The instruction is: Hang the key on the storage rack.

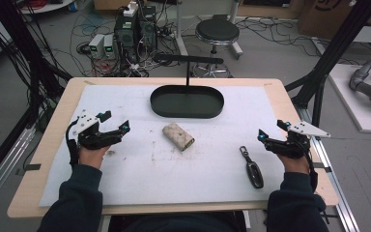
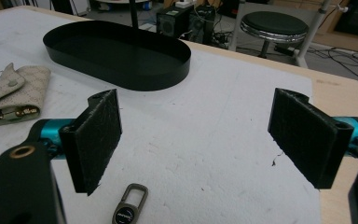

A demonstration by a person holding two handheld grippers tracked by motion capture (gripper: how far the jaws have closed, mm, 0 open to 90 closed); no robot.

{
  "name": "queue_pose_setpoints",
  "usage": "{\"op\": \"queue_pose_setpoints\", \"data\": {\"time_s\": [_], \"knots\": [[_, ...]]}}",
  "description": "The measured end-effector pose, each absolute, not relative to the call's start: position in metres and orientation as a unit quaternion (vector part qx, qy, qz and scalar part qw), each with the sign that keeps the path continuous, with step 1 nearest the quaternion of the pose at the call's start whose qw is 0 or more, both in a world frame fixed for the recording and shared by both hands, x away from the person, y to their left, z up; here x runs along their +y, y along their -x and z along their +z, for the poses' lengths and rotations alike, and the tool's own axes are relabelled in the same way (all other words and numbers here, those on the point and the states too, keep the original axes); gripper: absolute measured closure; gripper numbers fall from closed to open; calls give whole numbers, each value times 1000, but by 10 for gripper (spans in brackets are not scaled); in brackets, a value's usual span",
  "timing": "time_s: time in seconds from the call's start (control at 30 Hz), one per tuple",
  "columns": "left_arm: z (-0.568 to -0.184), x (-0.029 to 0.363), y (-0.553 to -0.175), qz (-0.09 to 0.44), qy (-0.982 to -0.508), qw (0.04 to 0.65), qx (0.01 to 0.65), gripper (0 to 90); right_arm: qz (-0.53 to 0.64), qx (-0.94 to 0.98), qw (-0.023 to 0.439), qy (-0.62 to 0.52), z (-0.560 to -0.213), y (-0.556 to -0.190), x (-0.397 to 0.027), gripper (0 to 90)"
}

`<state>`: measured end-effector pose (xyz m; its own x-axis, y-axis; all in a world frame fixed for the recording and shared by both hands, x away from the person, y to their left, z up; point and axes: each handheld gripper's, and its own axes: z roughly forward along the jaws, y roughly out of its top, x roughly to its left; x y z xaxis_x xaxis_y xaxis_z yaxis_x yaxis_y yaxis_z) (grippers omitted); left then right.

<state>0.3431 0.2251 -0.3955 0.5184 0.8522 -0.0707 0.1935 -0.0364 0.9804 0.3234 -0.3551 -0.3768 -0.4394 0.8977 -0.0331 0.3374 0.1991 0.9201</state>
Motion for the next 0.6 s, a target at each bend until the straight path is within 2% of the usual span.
{"op": "queue_pose_setpoints", "data": {"time_s": [0.6], "knots": [[-398, 226, -346, 291, -659, 567, 400, 181, 446, 725, 297, -433, -378, -322, -346, 177]]}}
